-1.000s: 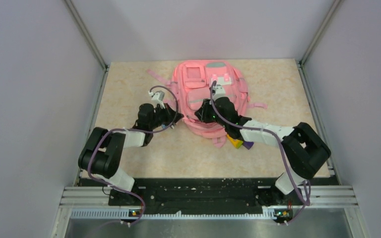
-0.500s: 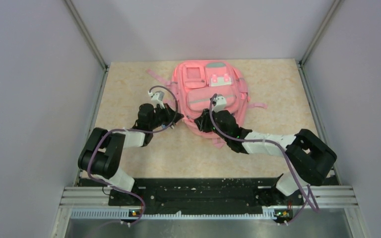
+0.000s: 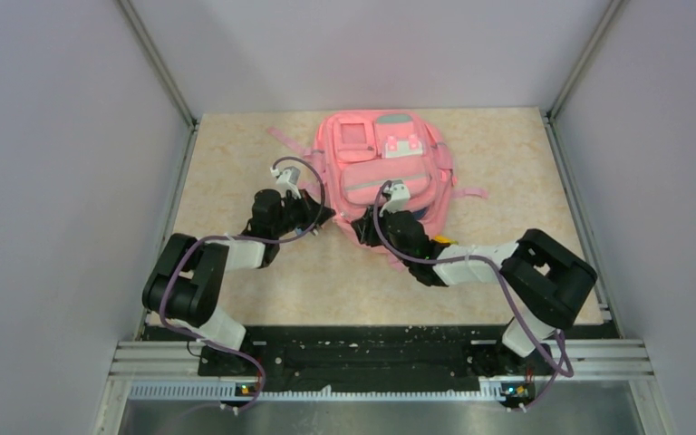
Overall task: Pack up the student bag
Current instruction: Zip the student bag at the center of the board.
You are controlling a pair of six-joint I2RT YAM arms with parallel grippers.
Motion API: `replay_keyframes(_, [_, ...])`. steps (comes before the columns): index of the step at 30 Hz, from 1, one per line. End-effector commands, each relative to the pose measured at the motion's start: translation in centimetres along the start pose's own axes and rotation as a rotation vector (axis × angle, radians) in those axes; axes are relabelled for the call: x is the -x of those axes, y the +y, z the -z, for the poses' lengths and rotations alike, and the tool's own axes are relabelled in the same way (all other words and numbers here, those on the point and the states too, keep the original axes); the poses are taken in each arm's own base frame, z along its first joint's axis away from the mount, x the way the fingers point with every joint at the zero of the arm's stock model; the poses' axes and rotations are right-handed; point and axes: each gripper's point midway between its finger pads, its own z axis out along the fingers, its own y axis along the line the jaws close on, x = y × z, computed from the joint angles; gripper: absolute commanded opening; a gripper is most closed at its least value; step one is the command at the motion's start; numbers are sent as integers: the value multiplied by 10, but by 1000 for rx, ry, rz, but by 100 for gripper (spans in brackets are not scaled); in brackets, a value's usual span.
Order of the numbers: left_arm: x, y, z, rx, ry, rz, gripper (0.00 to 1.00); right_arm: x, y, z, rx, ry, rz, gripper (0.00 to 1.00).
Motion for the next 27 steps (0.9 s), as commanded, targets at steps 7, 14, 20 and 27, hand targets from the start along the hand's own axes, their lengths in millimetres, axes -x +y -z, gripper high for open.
replay_keyframes(7, [11, -19, 4, -53, -14, -23, 0, 12, 16, -5, 23, -52, -40, 40])
replay_keyframes(14, [12, -20, 5, -52, -16, -28, 0, 5, 14, -12, 3, -34, -59, 41])
replay_keyframes(20, [12, -21, 6, -54, -15, -27, 0, 6, 17, -19, 1, -35, -70, 41])
replay_keyframes(27, [12, -21, 6, -55, -16, -29, 0, 7, 19, -35, -7, -45, -60, 41])
